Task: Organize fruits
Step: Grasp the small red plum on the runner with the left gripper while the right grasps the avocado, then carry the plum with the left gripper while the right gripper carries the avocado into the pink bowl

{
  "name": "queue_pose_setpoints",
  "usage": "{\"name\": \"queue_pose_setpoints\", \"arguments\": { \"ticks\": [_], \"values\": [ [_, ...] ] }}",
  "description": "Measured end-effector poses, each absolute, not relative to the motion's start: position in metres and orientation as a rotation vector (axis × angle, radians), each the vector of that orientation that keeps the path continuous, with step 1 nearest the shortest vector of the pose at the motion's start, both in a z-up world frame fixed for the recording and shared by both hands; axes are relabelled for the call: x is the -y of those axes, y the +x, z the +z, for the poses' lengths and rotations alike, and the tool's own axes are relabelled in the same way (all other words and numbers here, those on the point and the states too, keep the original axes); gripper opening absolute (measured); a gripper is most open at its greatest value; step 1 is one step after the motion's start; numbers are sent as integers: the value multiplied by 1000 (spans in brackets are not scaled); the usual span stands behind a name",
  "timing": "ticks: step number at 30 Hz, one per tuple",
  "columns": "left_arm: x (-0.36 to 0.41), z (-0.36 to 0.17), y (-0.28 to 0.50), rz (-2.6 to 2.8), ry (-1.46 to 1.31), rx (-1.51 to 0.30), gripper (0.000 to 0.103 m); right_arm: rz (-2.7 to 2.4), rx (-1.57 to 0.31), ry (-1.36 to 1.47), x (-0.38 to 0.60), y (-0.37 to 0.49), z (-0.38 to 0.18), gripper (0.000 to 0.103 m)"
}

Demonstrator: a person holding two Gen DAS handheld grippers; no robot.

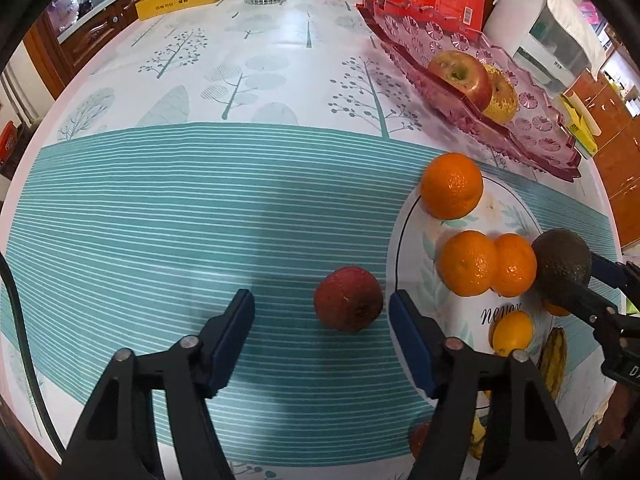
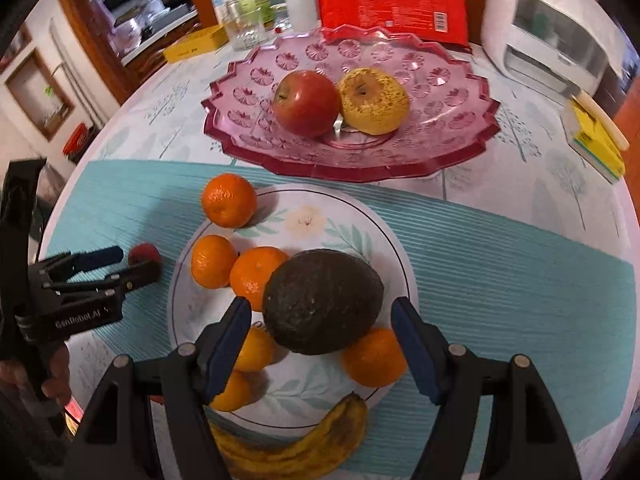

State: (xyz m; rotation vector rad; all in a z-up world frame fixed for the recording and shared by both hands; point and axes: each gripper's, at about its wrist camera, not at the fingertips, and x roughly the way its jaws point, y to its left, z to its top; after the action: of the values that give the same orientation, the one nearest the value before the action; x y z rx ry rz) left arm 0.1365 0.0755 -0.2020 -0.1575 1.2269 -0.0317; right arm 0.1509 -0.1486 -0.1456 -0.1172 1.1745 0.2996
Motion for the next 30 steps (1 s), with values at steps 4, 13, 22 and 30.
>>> {"name": "queue_pose_setpoints", "arguments": {
  "ticks": [4, 13, 22, 30],
  "values": [
    [-73, -204, 137, -29, -158, -1228, 61, 332, -1189, -142, 148, 155, -153, 73],
    [-68, -203, 140, -32, -149, -1220, 50, 379, -1188, -170, 151, 157, -157, 67],
    [-64, -202, 138, -69, -164, -1220, 32, 370, -1182, -144, 153, 155, -156, 66],
    [-62, -191, 131, -88, -148, -1217, 31, 374, -1160, -107, 153, 148, -145, 66]
  ]
}}
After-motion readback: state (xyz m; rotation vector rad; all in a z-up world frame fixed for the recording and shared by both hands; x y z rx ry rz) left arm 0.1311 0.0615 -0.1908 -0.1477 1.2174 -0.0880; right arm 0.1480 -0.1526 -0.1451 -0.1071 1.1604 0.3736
